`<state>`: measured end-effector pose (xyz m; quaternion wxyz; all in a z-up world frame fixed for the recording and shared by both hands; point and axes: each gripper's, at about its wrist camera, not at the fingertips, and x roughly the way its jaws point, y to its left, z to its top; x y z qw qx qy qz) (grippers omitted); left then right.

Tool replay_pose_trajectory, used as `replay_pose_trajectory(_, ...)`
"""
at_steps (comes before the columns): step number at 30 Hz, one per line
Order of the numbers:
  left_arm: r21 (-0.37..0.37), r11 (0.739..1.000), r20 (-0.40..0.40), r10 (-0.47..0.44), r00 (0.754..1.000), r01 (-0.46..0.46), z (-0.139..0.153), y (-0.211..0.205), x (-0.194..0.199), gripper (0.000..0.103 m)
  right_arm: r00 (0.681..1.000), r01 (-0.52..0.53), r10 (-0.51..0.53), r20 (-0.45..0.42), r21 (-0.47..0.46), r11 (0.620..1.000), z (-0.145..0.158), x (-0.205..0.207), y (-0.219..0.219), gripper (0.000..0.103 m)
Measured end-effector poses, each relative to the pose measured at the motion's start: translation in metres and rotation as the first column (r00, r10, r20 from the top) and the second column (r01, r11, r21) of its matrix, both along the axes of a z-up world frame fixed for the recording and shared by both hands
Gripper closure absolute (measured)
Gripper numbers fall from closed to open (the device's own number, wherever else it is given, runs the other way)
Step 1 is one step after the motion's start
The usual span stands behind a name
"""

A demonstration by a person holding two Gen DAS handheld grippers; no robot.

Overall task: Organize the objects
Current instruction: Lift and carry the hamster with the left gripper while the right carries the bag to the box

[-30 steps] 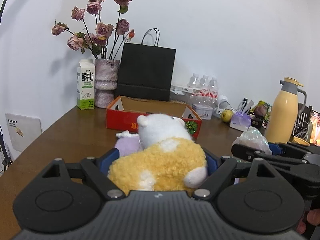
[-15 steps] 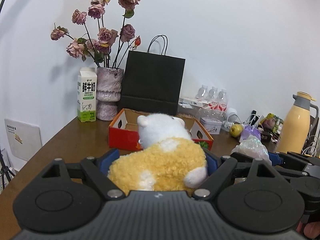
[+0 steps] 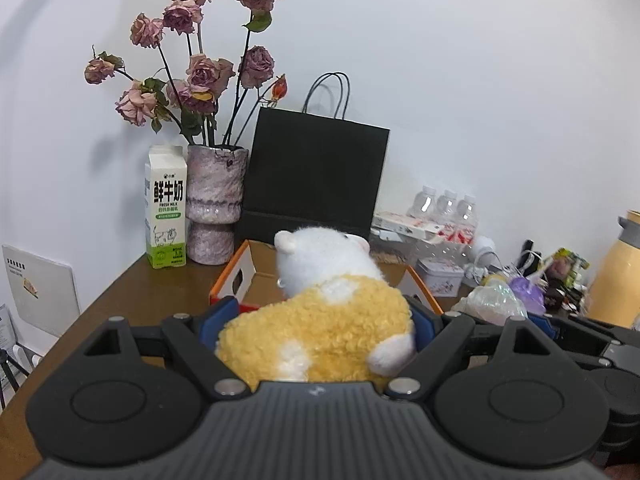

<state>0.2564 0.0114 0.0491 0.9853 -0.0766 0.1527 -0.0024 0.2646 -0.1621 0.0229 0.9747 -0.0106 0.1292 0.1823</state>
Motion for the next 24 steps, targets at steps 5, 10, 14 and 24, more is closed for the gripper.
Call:
replay_pose_trajectory(5,-0.006,1.0,-0.013,0.016,1.0,-0.016,0.005,0.004,0.037,0.016,1.0,-0.006,0.006,-0.008,0.002,1.0,0.003,0.036,0.003,0.061)
replay_pose_trajectory(10,-0.023,0.999,-0.031,0.022,0.999,-0.023,0.006,0.006,0.07,0.016,1.0,-0.012,0.012,-0.019,0.0,1.0,0.005,0.071,0.006,0.061)
replay_pose_trajectory(14,-0.036,0.999,-0.045,0.024,0.999,-0.026,0.009,0.007,0.094,0.016,1.0,-0.012,0.012,-0.02,0.001,1.0,0.011,0.094,0.008,0.061)
replay_pose_trajectory(24,-0.011,0.998,-0.052,0.068,0.996,-0.069,0.015,0.008,0.156,0.016,0.998,0.019,-0.017,-0.067,0.032,0.999,0.015,0.161,0.011,0.061)
